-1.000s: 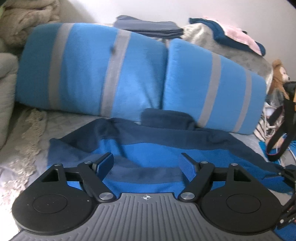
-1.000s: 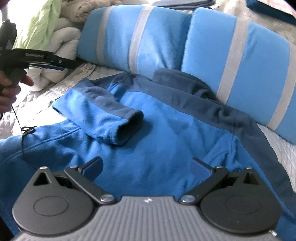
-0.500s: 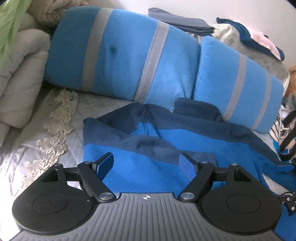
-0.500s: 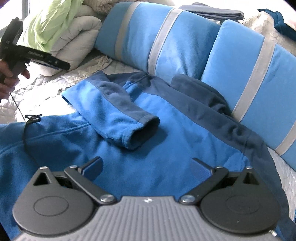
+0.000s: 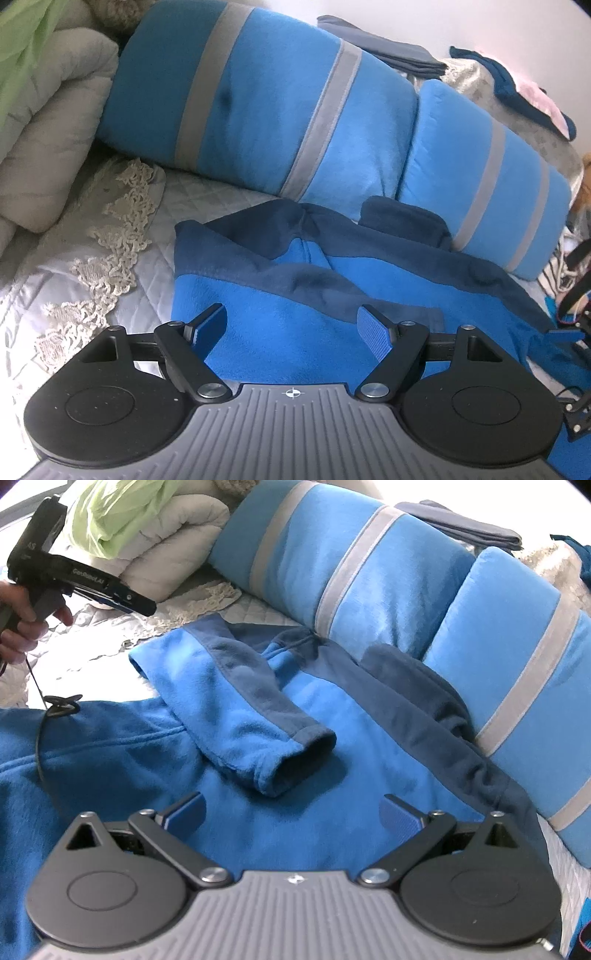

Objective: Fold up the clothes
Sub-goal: 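Move both tools back over the hoodie body, then lower the right tool onto the other blue sleeve cuff and close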

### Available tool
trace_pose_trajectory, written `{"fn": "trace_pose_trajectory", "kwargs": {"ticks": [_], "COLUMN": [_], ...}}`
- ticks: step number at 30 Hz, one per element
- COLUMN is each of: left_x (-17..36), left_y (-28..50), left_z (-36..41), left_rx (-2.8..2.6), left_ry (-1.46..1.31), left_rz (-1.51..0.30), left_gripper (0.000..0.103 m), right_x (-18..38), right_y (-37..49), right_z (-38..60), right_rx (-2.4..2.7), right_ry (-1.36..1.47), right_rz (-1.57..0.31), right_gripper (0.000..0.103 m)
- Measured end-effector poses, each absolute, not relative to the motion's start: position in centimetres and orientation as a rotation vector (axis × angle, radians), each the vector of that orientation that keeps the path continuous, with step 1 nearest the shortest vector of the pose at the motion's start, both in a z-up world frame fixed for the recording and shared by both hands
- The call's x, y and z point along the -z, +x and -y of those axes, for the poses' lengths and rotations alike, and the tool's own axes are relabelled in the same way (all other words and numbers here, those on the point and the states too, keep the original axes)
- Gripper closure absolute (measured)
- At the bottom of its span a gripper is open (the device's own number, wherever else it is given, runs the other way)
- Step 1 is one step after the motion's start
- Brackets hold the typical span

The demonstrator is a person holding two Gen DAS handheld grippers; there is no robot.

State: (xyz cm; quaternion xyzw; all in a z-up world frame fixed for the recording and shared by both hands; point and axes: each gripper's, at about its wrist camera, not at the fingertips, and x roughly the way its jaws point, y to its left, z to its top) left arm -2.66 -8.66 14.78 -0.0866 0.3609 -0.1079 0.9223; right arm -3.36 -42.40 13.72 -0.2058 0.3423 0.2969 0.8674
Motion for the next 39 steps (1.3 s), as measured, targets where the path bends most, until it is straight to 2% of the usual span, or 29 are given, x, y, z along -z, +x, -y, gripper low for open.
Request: {"fn": "trace_pose_trajectory", "kwargs": {"ticks": [23,28,37,39], "left_x": [-13.9,-13.4,-12.3,-12.1], "left_y": [-3.4,-3.2,-3.1,-3.2], "left_z": [5.9,5.6,5.0,4.9], "left_rx": [0.221,0.221,0.220,0.219], "left_ry": [-0.269,-0.277,-0.299,-0.289], "left_rz": [-0.746,-0.754,-0.771,-0.773], "left_gripper": [0.025,0.025,0.025,0.025], "right_x": [-11.8,-10.1,-6.8,-6.1], "right_y": [-2.4,-2.5,-3.0,-3.0], "right_z": [37.4,36.7,35.0,34.7], "right_rx": [-0.748,-0.788,-0.874,-0.885], "right_ry": [-0.878,-0.932,-1.070,-1.103], "right_rz": [-0.542,-0.517,-0.463,-0.448], "right_gripper": [0.001,0.003,0.015,0.015]}}
